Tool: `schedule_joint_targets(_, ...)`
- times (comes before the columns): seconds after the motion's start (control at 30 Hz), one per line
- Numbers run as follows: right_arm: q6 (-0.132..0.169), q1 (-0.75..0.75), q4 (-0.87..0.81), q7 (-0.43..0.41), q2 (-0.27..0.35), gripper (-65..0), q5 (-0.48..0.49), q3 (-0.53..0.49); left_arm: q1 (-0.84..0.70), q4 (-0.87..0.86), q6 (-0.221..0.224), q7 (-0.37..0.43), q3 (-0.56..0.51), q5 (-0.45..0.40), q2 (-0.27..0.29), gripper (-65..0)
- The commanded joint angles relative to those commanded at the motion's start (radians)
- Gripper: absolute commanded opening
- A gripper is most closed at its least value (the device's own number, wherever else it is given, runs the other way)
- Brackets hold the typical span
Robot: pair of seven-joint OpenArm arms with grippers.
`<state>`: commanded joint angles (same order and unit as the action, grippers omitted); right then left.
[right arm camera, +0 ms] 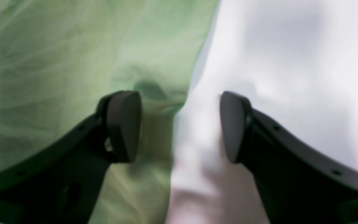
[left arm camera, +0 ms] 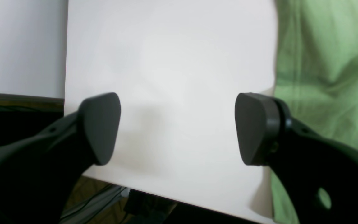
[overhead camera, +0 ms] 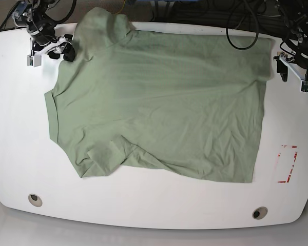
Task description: Layout the t-shirt on the table in an organized manner, then fold the t-shirt properly
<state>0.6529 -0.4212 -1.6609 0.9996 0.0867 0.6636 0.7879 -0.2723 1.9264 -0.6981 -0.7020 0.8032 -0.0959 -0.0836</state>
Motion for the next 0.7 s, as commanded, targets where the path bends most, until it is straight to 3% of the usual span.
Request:
schedule_joint_targets(0.33, -0.008, -0.006, 0.0, 0.003, 0.0, -26.3, 0.066, -0.092, 0.0, 0.0, 0.0, 0.002, -0.035, 0.0, 0.0, -10.5)
schedule_joint_targets(0.7, -0.008, -0.008, 0.002, 0.003, -0.002, -26.8, 0.061, -0.091, 0.0, 0.0, 0.0, 0.003, -0.037, 0.0, 0.0, -10.5)
